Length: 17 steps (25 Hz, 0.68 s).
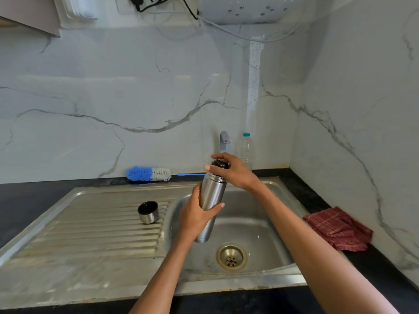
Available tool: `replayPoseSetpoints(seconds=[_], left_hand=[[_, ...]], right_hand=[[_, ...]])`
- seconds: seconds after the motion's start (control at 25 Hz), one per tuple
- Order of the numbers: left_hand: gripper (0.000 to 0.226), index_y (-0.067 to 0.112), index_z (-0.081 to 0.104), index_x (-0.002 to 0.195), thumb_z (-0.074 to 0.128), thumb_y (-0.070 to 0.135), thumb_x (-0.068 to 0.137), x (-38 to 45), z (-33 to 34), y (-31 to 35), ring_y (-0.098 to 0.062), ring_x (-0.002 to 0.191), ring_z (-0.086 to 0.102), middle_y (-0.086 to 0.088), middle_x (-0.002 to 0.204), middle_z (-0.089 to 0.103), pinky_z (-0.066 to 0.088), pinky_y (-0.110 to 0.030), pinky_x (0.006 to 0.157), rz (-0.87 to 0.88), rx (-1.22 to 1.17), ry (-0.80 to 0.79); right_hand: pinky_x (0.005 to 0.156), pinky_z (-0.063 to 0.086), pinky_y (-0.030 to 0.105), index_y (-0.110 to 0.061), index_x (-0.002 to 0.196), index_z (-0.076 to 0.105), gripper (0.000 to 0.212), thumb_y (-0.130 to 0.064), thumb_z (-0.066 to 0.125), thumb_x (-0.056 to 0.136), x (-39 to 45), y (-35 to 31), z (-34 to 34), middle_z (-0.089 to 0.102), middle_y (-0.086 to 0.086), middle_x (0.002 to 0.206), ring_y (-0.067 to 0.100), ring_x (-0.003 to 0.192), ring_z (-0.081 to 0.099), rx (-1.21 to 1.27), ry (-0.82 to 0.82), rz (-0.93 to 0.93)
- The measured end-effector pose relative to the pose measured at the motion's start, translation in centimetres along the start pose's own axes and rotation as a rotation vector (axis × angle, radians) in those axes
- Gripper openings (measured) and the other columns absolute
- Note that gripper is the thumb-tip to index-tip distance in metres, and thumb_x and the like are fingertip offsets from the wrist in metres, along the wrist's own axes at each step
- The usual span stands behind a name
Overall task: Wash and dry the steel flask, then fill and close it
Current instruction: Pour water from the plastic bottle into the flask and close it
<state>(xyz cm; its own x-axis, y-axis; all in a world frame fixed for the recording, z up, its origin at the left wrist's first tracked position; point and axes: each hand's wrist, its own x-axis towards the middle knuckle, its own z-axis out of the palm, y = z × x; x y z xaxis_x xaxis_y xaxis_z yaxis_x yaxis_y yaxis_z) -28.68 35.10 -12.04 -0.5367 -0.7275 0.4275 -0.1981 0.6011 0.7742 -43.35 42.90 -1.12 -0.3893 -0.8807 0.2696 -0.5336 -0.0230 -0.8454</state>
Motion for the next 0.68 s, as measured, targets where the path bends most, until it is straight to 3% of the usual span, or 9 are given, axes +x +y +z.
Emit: replayPoseSetpoints(seconds=[0.08, 0.16, 0.28, 0.36, 0.4, 0.52, 0.68], left_hand=[[0.086, 0.034, 0.041, 0.143, 0.083, 0.059, 0.072, -0.1, 0.0, -0.2, -0.009, 0.095, 0.066, 0.013, 0.117, 0.066, 0.056, -0.032, 0.078, 0.016, -0.004, -0.005], [0.086, 0.034, 0.041, 0.142, 0.083, 0.06, 0.072, -0.2, -0.1, -0.5, -0.01, 0.096, 0.067, 0.011, 0.117, 0.066, 0.057, -0.035, 0.079, 0.019, -0.004, 0.003], [0.089, 0.036, 0.039, 0.144, 0.079, 0.067, 0.07, -0.4, 0.0, -0.7, -0.012, 0.096, 0.067, 0.012, 0.117, 0.066, 0.059, -0.038, 0.079, 0.008, 0.036, -0.006], [0.087, 0.037, 0.038, 0.143, 0.08, 0.065, 0.072, -0.4, 0.0, -0.8, -0.009, 0.096, 0.067, 0.014, 0.116, 0.066, 0.059, -0.037, 0.078, -0.005, -0.001, -0.015], [0.084, 0.037, 0.04, 0.142, 0.082, 0.06, 0.073, -0.4, -0.2, -1.0, -0.005, 0.095, 0.067, 0.015, 0.115, 0.066, 0.058, -0.035, 0.079, -0.018, -0.047, -0.012], [0.076, 0.037, 0.046, 0.136, 0.086, 0.049, 0.073, -0.2, -1.0, -1.2, 0.002, 0.097, 0.066, 0.017, 0.116, 0.066, 0.056, -0.03, 0.084, -0.032, -0.203, -0.092], [0.073, 0.037, 0.049, 0.131, 0.083, 0.054, 0.069, -0.3, -0.5, -1.5, -0.009, 0.099, 0.069, 0.006, 0.115, 0.068, 0.06, -0.04, 0.087, 0.02, -0.251, -0.271]], right_hand=[[0.111, 0.044, 0.038, -0.029, 0.147, 0.05, 0.062, -0.041, 0.072, 0.09, 0.0, 0.7, 0.2, 0.06, -0.005, 0.138, 0.014, 0.127, 0.056, 0.183, -0.082, 0.032], [0.109, 0.047, 0.038, -0.028, 0.145, 0.052, 0.06, -0.033, 0.073, 0.089, -0.3, 1.0, 0.3, 0.066, -0.002, 0.133, 0.018, 0.125, 0.061, 0.324, -0.087, 0.034], [0.101, 0.05, 0.031, -0.027, 0.14, 0.052, 0.064, -0.044, 0.079, 0.085, -0.9, 0.5, 2.1, 0.062, -0.005, 0.129, 0.017, 0.121, 0.061, 0.107, 0.109, -0.006], [0.106, 0.045, 0.033, -0.03, 0.151, 0.039, 0.08, -0.051, 0.077, 0.084, -1.0, 0.6, 2.9, 0.051, -0.011, 0.139, 0.01, 0.126, 0.051, 0.073, 0.056, -0.002], [0.11, 0.042, 0.036, -0.03, 0.154, 0.035, 0.083, -0.049, 0.076, 0.085, -1.0, 0.8, 2.7, 0.049, -0.01, 0.145, 0.011, 0.13, 0.05, 0.184, -0.012, 0.003], [0.112, 0.044, 0.044, -0.025, 0.147, 0.05, 0.067, -0.035, 0.076, 0.086, -0.7, 1.6, 0.8, 0.064, -0.001, 0.139, 0.021, 0.129, 0.06, 0.527, -0.119, 0.031], [0.105, 0.049, 0.034, -0.021, 0.128, 0.069, 0.044, -0.04, 0.071, 0.088, -0.9, 1.7, 0.6, 0.071, -0.004, 0.128, 0.016, 0.122, 0.063, 0.446, -0.212, 0.038]])
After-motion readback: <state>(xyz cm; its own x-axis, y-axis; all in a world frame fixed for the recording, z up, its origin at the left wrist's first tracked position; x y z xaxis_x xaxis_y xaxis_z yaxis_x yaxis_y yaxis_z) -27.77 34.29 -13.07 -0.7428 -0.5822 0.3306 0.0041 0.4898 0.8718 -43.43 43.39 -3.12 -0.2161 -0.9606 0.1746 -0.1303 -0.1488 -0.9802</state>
